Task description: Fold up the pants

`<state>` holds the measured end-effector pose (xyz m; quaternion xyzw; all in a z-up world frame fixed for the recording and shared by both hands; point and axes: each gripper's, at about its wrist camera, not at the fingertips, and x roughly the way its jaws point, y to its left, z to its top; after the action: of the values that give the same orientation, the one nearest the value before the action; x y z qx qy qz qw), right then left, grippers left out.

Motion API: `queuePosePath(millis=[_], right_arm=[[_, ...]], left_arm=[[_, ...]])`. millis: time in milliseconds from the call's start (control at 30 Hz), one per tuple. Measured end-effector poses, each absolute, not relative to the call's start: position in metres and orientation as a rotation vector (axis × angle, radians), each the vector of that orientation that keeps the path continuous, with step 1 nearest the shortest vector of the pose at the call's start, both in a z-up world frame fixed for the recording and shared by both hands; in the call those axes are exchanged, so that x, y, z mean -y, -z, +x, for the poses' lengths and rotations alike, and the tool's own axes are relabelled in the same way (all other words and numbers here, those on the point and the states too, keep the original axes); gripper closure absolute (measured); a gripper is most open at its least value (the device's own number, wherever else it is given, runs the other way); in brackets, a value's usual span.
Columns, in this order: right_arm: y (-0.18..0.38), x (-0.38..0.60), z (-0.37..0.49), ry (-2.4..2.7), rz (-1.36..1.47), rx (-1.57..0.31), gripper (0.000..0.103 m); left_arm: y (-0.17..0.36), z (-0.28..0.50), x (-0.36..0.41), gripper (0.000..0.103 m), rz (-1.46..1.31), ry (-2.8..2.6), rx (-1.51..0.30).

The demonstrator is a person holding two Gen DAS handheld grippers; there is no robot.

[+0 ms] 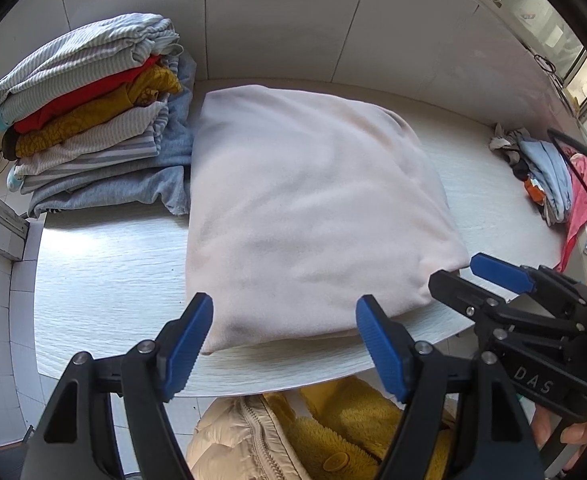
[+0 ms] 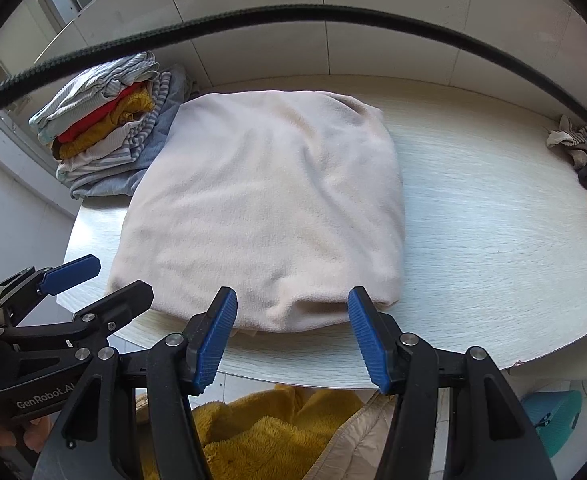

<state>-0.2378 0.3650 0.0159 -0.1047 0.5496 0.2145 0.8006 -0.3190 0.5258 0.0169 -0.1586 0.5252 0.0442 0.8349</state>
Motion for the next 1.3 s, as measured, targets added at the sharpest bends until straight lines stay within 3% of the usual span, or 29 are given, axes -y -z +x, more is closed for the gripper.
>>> queuePosePath(millis=[1300], right_arm=[[-0.0179,-0.3686,-0.2458,-0.461,-0.223,-1.176,0.044]], left_arm=[[-0.0176,-0.3241,-0.5275,0.026,-0.342,-0.114,-1.111]])
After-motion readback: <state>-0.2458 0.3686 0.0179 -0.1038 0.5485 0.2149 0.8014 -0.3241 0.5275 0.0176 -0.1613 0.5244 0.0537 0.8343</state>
